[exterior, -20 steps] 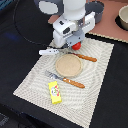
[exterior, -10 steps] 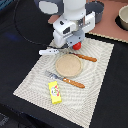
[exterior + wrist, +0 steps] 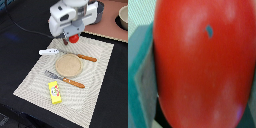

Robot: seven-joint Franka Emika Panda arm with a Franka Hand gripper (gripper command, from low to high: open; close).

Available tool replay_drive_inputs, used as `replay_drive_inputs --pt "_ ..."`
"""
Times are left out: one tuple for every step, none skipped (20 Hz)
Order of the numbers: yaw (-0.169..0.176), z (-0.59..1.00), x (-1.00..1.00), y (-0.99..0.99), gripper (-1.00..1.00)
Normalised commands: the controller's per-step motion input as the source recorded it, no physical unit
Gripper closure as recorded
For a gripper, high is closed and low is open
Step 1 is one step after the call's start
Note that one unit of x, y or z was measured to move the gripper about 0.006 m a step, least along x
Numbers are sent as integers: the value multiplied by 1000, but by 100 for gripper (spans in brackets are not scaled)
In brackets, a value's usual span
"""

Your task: Interact with the objects in diverse but meaningful ways.

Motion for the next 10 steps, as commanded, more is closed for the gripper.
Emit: replay_drive_inputs --pt "-19 200 -1000 0 100" --pt "-15 103 -1000 0 100" --pt "-15 60 -1000 0 100" --pt "-15 6 -1000 0 100" --pt "-14 0 -1000 0 100" --pt "-14 0 -1000 0 100" --pt "-15 0 -1000 0 100" --pt "-12 -51 -1000 -6 100" --pt "-7 -71 -1000 -3 100" --pt "-7 -91 -1000 0 100"
